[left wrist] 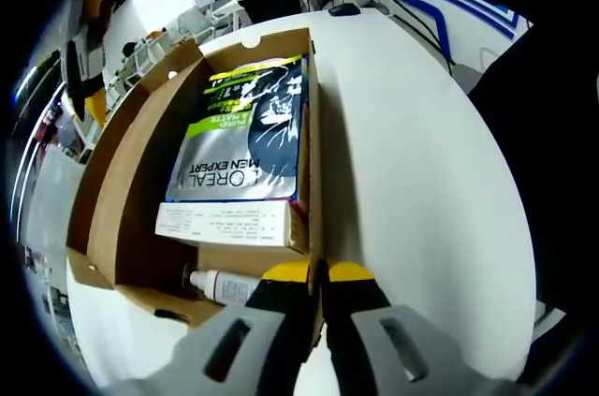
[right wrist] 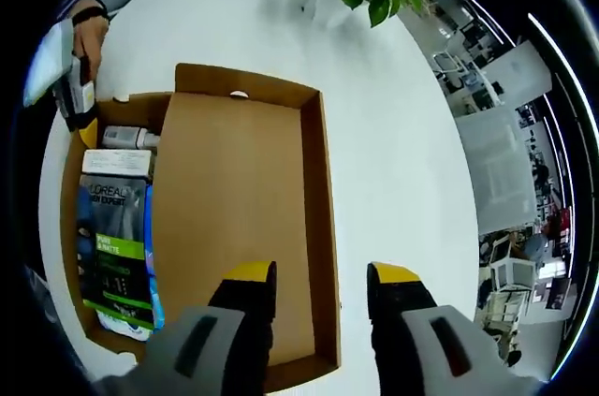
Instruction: Operate the shoe box by opening the lid, removing the specified soft item, and placing it in the target area until the item is outside and the box remains undamaged.
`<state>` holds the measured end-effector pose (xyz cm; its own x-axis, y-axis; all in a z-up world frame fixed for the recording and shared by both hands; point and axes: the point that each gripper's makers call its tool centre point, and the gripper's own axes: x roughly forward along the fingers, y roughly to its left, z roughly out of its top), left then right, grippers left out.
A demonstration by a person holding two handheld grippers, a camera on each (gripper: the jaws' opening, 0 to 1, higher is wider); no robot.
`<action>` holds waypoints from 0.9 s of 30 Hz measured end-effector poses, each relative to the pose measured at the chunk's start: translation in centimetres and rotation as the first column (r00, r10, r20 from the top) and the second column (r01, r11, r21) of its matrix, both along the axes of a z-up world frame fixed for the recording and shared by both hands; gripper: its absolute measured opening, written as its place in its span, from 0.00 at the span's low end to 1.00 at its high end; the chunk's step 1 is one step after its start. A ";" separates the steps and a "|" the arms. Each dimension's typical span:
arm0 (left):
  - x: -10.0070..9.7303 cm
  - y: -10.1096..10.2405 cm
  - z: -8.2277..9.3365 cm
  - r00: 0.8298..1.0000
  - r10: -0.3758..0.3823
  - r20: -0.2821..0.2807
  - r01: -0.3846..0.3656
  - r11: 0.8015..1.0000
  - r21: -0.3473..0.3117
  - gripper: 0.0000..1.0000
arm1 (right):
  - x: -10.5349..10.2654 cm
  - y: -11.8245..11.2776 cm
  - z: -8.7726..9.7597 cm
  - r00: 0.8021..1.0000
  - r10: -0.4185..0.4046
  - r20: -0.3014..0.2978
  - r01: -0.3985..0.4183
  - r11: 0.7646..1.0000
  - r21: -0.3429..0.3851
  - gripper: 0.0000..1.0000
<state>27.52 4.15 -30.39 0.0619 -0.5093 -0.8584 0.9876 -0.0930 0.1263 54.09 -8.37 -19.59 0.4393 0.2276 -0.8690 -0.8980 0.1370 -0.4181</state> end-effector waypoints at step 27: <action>-0.6 -0.1 -0.1 1.000 0.001 0.006 -0.001 1.000 -0.001 0.03 | -8.4 0.8 6.8 0.972 -0.038 0.233 0.002 0.988 0.154 0.41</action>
